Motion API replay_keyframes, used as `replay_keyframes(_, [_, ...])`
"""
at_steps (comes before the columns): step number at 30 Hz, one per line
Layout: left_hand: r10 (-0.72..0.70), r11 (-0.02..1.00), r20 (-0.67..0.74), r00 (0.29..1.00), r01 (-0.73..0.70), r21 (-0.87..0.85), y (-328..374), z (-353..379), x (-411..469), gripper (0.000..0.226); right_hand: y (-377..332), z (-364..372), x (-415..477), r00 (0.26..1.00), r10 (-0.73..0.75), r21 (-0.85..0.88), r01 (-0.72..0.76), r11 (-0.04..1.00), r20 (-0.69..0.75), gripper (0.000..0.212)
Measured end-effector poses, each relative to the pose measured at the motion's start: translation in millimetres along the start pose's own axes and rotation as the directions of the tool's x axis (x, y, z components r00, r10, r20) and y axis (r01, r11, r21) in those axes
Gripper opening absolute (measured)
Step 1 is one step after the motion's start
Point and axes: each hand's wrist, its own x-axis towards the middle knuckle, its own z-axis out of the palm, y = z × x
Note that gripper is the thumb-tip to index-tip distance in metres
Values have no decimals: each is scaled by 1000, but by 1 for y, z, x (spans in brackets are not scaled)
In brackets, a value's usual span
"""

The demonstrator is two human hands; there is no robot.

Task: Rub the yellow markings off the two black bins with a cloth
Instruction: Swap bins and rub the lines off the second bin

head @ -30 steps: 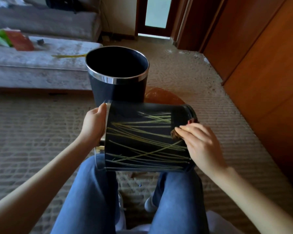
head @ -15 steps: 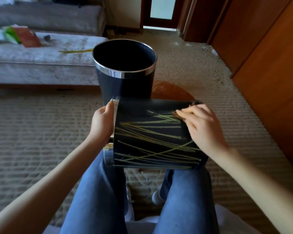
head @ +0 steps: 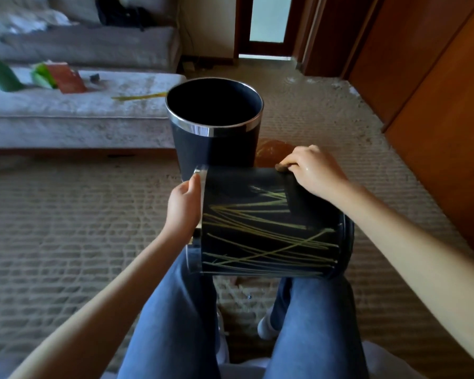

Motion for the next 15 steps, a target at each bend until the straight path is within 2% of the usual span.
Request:
replay_keyframes(2, [-22, 1000, 14, 1000, 22, -10, -1, 1, 5, 61, -11, 6, -38, 980, -86, 26, 92, 995, -181, 26])
replay_keyframes(4, [-22, 1000, 19, 1000, 22, -21, -1, 2, 8, 63, -19, 12, -82, 930, -168, 41, 192, 981, -327, 26])
replay_keyframes(8, [11, 1000, 51, 999, -11, -6, -7, -1, 3, 67, -25, 24, -123, 855, -282, -40, 294, 955, -435, 26])
replay_keyframes(10, [19, 1000, 58, 998, -19, -9, -10, -3, -2, 66, -27, 22, -103, 861, -292, -54, 297, 953, -417, 24])
replay_keyframes(12, [26, 999, 49, 998, -25, -27, -11, -3, -6, 68, -28, 18, -64, 909, -232, -42, 232, 972, -346, 22])
replay_keyframes(15, [24, 998, 43, 999, -21, -61, -11, -4, -12, 56, -28, 11, -2, 994, -56, -19, 54, 998, -95, 28])
